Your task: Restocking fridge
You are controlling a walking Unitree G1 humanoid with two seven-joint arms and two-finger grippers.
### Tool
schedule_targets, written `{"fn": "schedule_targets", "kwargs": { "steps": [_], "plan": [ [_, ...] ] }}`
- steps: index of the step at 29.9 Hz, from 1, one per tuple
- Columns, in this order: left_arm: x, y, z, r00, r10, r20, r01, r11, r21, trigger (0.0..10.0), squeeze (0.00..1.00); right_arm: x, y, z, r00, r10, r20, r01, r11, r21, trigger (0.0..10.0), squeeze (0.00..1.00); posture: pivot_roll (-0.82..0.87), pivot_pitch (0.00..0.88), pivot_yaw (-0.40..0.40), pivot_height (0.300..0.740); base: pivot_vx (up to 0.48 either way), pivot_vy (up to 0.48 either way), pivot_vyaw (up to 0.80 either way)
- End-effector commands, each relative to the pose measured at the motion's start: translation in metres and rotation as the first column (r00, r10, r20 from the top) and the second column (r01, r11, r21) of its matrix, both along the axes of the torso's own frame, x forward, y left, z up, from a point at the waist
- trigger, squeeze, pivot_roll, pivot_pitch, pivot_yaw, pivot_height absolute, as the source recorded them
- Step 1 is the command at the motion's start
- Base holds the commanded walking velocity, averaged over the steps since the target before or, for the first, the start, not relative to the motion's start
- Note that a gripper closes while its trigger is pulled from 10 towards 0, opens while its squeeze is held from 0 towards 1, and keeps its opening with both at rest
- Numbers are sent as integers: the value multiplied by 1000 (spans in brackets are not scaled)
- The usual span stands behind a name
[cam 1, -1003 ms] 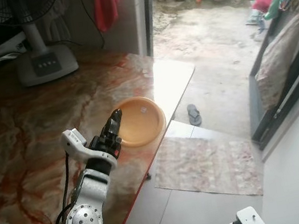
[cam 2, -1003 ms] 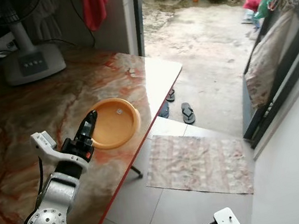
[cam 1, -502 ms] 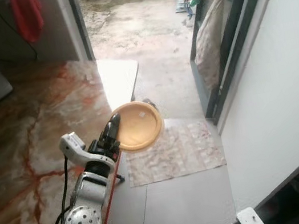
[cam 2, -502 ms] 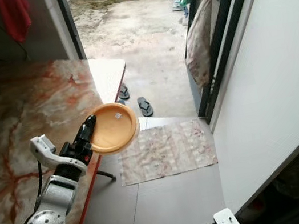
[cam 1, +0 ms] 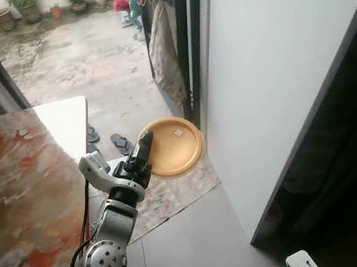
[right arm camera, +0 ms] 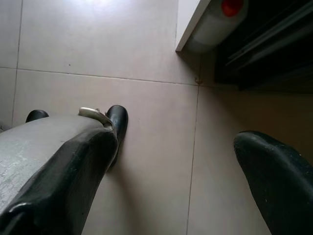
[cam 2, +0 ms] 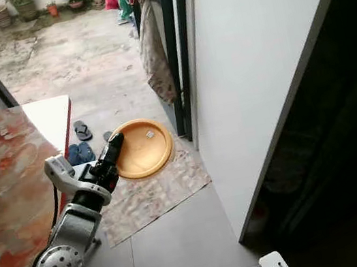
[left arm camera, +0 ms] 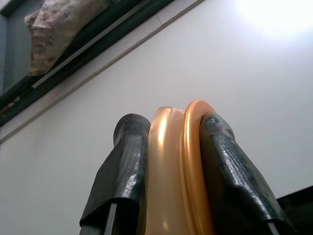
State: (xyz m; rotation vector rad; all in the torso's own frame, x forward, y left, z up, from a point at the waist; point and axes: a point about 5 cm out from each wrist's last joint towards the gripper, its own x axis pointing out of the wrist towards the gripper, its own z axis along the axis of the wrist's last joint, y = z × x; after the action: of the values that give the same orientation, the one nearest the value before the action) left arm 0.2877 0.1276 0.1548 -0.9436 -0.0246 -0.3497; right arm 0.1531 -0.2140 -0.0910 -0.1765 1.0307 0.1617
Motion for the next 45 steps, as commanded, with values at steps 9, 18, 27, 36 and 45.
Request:
{"fn": "schedule_targets", "kwargs": {
  "steps": [9, 18, 27, 36, 45],
  "plan": [
    [-2, -6, -4, 1000, -13, -13, 13, 1000, -21, 10000, 0, -5, 3, -3, 1000, 3, -14, -3, 1000, 7, 10000, 0, 10, 43, 7, 740, 0, 0, -784],
    [-3, -5, -7, 1000, -14, -21, 14, 1000, -12, 10000, 0, -5, 3, -3, 1000, -1, -12, 2, 1000, 8, 10000, 0, 13, 51, 8, 740, 0, 0, -781],
    [-2, -2, -11, 999, 7, -38, -7, 1000, 0, 10000, 0, -5, 3, -2, 1000, -1, -12, 1, 1000, 9, 10000, 0, 12, 57, 9, 740, 0, 0, -781],
    [-5, 20, -26, 993, 76, -88, -71, 996, 54, 10000, 0, -4, 4, -2, 1000, -3, -4, 3, 1000, 11, 10000, 0, 12, 61, 14, 740, 0, 0, -318],
    [-6, 47, -57, 954, 218, -207, -173, 961, 215, 10000, 0, -4, 4, -2, 1000, -3, -3, 3, 1000, 12, 10000, 0, 14, 64, 15, 740, 0, 0, 0]
  ]
}}
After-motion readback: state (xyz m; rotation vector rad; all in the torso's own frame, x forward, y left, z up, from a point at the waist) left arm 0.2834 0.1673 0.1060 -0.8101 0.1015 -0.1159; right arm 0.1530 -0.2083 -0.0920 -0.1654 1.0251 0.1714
